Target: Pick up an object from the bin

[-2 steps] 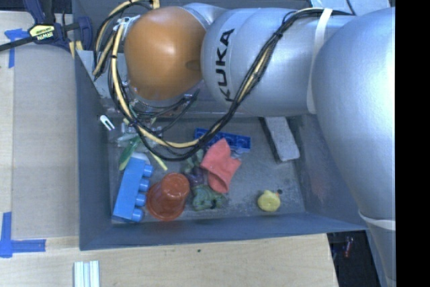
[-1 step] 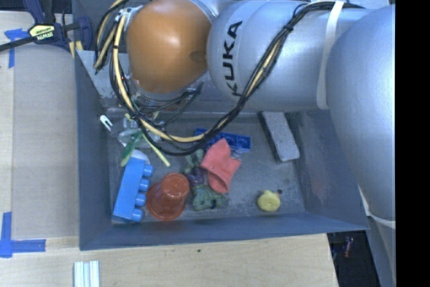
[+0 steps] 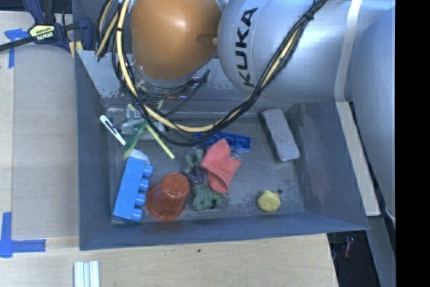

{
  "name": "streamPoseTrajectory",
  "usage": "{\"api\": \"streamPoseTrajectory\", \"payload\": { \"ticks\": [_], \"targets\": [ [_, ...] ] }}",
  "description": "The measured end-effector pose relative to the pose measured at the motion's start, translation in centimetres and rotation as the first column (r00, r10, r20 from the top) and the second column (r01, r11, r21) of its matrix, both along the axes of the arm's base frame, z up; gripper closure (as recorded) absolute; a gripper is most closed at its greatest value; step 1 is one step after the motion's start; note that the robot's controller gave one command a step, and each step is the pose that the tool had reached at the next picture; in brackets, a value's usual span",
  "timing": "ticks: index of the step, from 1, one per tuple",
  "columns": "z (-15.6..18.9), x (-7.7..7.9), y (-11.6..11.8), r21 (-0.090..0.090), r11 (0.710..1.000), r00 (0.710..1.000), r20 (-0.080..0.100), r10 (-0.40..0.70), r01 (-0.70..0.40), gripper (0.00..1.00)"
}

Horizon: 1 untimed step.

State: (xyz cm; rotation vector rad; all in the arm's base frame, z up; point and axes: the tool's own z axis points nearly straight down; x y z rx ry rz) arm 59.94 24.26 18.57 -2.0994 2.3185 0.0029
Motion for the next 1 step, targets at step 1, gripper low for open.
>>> {"api": "streamPoseTrajectory", "payload": {
  "ticks": [1],
  "targets": [
    [4.05, 0.18, 0.06, 0.003, 1.0, 1.0, 0.009, -0.001, 0.001, 1.0]
  ]
}}
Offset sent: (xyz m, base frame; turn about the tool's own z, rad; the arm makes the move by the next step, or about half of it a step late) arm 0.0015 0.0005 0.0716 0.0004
